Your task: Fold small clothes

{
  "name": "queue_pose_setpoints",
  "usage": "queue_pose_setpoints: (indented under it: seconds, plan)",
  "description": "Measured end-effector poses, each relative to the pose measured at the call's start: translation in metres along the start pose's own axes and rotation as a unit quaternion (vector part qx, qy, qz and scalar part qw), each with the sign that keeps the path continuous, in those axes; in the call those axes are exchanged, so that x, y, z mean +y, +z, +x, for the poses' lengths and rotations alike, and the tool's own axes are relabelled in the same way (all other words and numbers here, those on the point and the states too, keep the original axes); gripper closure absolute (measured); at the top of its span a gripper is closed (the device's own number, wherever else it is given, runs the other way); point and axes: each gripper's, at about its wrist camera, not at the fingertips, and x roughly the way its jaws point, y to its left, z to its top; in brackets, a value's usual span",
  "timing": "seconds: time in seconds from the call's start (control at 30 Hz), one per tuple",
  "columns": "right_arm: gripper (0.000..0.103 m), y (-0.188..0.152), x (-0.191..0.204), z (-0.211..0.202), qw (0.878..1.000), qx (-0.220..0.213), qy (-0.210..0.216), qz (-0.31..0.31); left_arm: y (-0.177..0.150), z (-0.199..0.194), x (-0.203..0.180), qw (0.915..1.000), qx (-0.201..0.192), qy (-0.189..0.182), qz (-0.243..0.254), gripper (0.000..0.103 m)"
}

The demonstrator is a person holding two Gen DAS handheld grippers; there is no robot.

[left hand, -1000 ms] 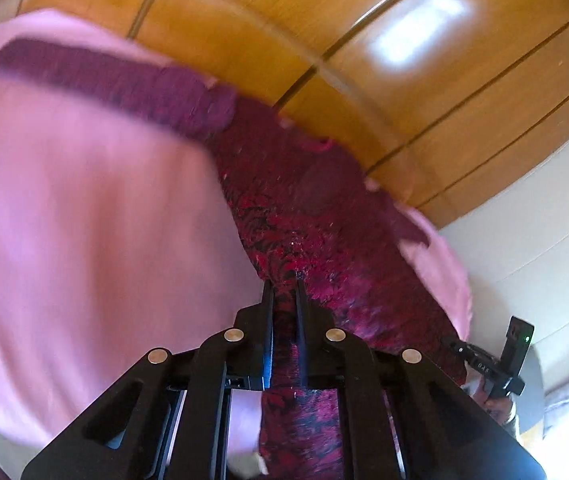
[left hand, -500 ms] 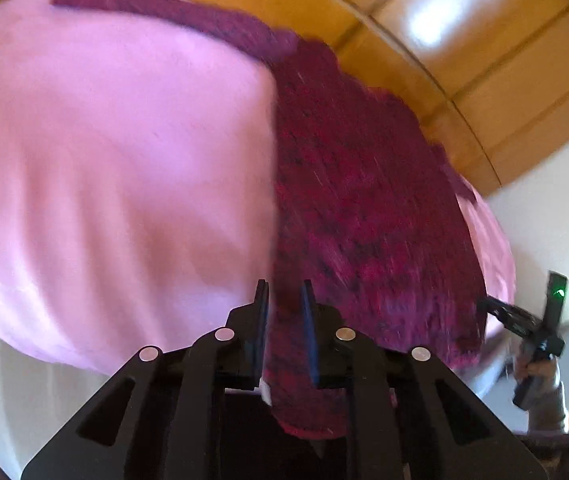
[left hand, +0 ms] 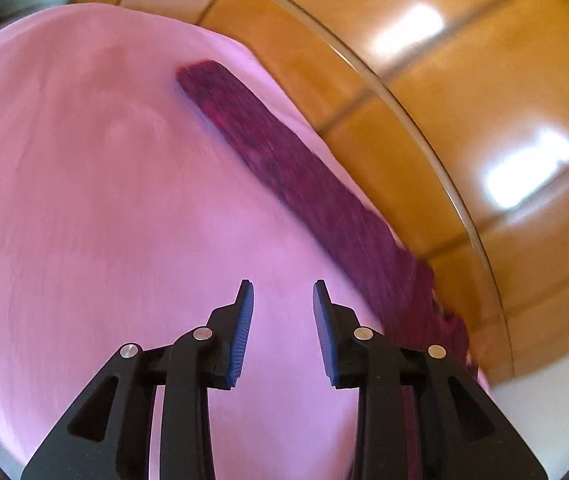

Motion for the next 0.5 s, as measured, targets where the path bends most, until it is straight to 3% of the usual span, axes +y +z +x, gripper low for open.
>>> queue_pose_setpoints:
  seconds: [0.07,0.13,0.3,0.37,0.5]
  plan:
    - [0.033,0.001,0.004,0.013,1.0,0.002,-0.014,-0.008,0.023,0.012,0.005,0.9997,-0.016,0.013,-0.015,0.052]
    - [0.02,-0.003,-0.001,0.02,1.0,0.0,-0.002,-0.004,0.049,0.03,0.006,0.999,-0.026,0.034,-0.015,0.051]
    - [0.002,0.002,-0.002,0.034,0.999,0.014,0.027,-0.009,0.101,0.075,0.012,0.9966,-0.017,0.079,-0.019,0.051]
    - [0.002,0.003,0.001,0.037,0.999,0.016,0.028,-0.014,0.114,0.089,0.02,0.9944,-0.016,0.101,-0.029,0.051]
    - [0.002,0.002,-0.003,0.038,0.999,0.005,0.036,-0.003,0.138,0.114,0.043,0.9916,-0.013,0.106,-0.072,0.051]
